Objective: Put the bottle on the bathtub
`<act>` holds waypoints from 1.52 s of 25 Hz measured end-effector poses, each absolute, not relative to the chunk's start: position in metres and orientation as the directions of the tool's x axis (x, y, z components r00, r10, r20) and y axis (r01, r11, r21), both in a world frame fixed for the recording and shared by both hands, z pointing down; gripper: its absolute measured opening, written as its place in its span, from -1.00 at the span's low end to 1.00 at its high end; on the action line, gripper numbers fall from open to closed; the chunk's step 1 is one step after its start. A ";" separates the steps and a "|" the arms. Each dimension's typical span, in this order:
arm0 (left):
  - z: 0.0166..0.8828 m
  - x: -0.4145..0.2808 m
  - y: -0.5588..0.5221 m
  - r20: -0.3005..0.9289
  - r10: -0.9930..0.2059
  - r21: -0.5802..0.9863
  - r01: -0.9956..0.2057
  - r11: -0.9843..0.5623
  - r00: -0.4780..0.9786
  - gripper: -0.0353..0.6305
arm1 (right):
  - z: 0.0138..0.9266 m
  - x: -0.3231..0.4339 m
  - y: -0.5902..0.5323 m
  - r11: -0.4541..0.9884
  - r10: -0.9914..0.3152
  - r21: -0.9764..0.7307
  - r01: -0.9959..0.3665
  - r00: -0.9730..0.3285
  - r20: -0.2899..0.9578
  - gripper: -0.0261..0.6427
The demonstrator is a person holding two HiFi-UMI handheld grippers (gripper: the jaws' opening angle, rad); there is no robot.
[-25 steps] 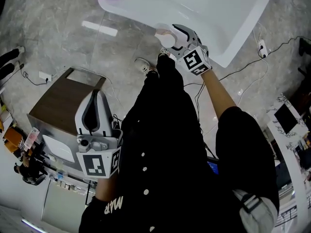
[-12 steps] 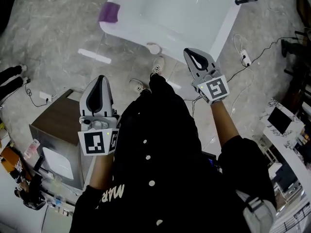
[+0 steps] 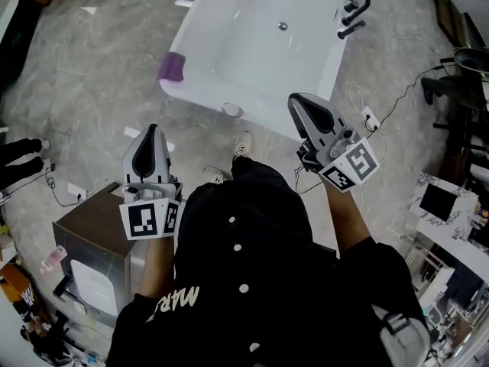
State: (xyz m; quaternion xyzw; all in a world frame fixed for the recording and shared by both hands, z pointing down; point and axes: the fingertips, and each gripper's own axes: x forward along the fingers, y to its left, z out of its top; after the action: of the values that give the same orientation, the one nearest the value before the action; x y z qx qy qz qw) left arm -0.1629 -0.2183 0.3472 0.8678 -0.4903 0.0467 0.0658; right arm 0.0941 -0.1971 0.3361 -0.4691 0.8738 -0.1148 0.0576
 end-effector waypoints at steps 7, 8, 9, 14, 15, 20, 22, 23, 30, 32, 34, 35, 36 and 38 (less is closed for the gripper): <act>0.324 -0.178 -0.225 0.070 -0.862 0.059 -0.865 -0.499 0.502 -0.86 | 0.298 0.117 -0.190 0.400 -0.915 -0.192 -0.896 -0.400 -0.041 -0.92; 0.322 -0.183 -0.226 0.065 -0.866 0.060 -0.869 -0.492 0.495 -0.86 | 0.296 0.119 -0.188 0.382 -0.923 -0.181 -0.906 -0.383 -0.033 -0.92; 0.320 -0.188 -0.227 0.061 -0.871 0.061 -0.873 -0.484 0.488 -0.86 | 0.295 0.123 -0.187 0.362 -0.931 -0.170 -0.916 -0.364 -0.023 -0.93; 0.309 -0.202 -0.230 0.035 -0.882 0.045 -0.883 -0.468 0.469 -0.86 | 0.284 0.148 -0.183 0.241 -0.971 -0.106 -0.965 -0.240 -0.026 -0.92; 0.308 -0.204 -0.229 0.032 -0.884 0.038 -0.885 -0.465 0.466 -0.86 | 0.283 0.151 -0.182 0.224 -0.975 -0.101 -0.969 -0.222 -0.033 -0.92; 0.312 -0.220 -0.227 0.034 -0.899 0.039 -0.900 -0.434 0.436 -0.86 | 0.291 0.151 -0.181 0.182 -0.983 -0.101 -0.978 -0.180 -0.031 -0.92; 0.311 -0.224 -0.227 0.033 -0.903 0.047 -0.903 -0.427 0.429 -0.86 | 0.294 0.146 -0.182 0.198 -0.980 -0.099 -0.975 -0.196 -0.026 -0.92; 0.310 -0.223 -0.227 0.032 -0.902 0.045 -0.902 -0.429 0.430 -0.86 | 0.295 0.143 -0.182 0.206 -0.979 -0.096 -0.974 -0.205 -0.023 -0.92; 0.304 -0.223 -0.226 0.029 -0.895 0.021 -0.895 -0.446 0.446 -0.86 | 0.295 0.123 -0.188 0.241 -0.971 -0.038 -0.970 -0.240 -0.010 -0.92; 0.304 -0.224 -0.227 0.030 -0.896 0.019 -0.897 -0.442 0.443 -0.86 | 0.296 0.120 -0.191 0.249 -0.968 -0.037 -0.968 -0.249 -0.008 -0.92; 0.303 -0.226 -0.227 0.028 -0.897 0.017 -0.898 -0.440 0.440 -0.86 | 0.297 0.118 -0.192 0.255 -0.967 -0.040 -0.966 -0.255 -0.005 -0.92; 0.302 -0.226 -0.226 0.028 -0.898 0.017 -0.898 -0.440 0.440 -0.86 | 0.297 0.118 -0.193 0.255 -0.967 -0.041 -0.966 -0.255 -0.003 -0.92; 0.302 -0.226 -0.226 0.028 -0.898 0.017 -0.898 -0.440 0.440 -0.86 | 0.298 0.118 -0.192 0.255 -0.967 -0.043 -0.966 -0.255 -0.003 -0.92; 0.302 -0.226 -0.225 0.028 -0.898 0.016 -0.898 -0.439 0.439 -0.86 | 0.298 0.117 -0.192 0.255 -0.967 -0.042 -0.966 -0.255 -0.004 -0.92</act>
State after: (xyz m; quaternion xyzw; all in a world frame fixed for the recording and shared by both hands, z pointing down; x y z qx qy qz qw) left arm -0.2259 -0.2251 0.3022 0.8483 -0.5293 0.0078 0.0141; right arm 0.1172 -0.1919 0.2980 -0.6102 0.7920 -0.0151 0.0144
